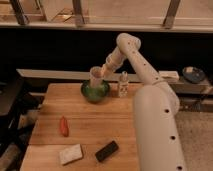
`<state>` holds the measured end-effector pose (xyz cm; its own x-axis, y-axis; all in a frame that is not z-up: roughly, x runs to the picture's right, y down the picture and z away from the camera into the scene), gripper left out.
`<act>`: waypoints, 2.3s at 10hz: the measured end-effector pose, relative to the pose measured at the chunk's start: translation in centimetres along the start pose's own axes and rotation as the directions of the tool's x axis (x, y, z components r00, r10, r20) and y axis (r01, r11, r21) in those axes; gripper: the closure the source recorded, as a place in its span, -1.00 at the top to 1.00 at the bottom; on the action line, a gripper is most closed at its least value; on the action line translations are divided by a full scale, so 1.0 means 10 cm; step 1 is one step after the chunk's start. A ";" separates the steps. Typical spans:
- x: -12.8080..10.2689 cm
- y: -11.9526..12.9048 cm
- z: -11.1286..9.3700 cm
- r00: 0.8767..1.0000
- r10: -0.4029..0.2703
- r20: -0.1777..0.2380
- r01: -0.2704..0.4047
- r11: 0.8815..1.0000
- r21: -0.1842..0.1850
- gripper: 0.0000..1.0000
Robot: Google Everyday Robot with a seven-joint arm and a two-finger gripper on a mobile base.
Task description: Place the ceramic cup in the ceramic bowl
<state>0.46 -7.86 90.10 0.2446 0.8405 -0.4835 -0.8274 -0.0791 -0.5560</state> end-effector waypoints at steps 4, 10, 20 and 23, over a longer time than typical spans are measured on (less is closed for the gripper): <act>0.04 -0.05 0.32 0.999 0.038 -0.026 -0.039 0.997 -0.061 -1.00; 0.09 -0.16 0.47 0.998 0.049 -0.040 -0.052 0.995 -0.083 -0.53; 0.08 -0.21 0.12 0.999 0.045 -0.012 -0.046 0.998 -0.043 0.60; -0.03 -0.07 -0.15 0.999 0.020 0.047 -0.017 0.997 -0.069 0.60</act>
<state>1.73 -8.88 89.67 0.2040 0.8628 -0.4625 -0.7945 -0.1301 -0.5932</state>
